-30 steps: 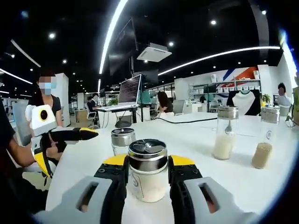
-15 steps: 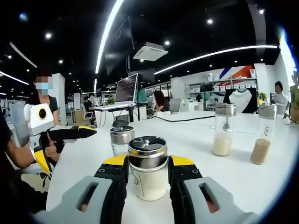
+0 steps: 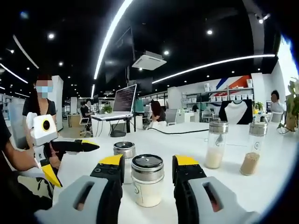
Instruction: Rotate the seasoning bottle until the label or dispensing opening points toward the visible target arrow and the bottle remains upright within the marked orientation range
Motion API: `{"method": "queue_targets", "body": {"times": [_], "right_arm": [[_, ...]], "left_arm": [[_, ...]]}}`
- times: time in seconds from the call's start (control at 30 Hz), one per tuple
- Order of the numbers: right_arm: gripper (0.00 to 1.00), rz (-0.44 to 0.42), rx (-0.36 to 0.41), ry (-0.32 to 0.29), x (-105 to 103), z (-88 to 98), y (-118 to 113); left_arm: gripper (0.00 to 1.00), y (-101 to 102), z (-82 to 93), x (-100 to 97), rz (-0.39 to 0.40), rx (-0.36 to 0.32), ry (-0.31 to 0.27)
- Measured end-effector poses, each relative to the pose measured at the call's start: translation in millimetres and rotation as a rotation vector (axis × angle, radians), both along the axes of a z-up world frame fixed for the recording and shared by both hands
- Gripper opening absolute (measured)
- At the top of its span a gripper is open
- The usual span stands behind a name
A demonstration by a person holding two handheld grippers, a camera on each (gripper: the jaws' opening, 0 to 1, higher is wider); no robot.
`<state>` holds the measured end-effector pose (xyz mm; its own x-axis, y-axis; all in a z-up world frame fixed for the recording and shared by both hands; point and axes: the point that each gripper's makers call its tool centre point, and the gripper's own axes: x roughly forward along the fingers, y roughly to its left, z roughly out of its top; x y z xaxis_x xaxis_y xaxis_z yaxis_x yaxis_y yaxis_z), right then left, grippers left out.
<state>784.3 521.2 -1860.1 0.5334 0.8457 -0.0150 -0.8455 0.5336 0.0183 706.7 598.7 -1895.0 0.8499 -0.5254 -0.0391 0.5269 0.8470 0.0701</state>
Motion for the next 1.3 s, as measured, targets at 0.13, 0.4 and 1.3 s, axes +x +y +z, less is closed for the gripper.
{"method": "queue_targets", "body": {"times": [0.13,0.4,1.3], "right_arm": [[0.42,-0.067,-0.009,-0.015,12.1,8.3,-10.6],[0.43,-0.165,0.009,-0.007,44.8,15.4,-31.5],[0.45,-0.350,-0.131,-0.108,135.6,9.2,-28.8]], "left_arm": [[0.99,-1.7,-0.6,-0.5,-0.007,-0.010,0.008],[0.99,-0.9,0.6,-0.7,-0.005,-0.003,0.004],[1.00,3.7,3.2,0.5,-0.011,0.007,0.004]]}}
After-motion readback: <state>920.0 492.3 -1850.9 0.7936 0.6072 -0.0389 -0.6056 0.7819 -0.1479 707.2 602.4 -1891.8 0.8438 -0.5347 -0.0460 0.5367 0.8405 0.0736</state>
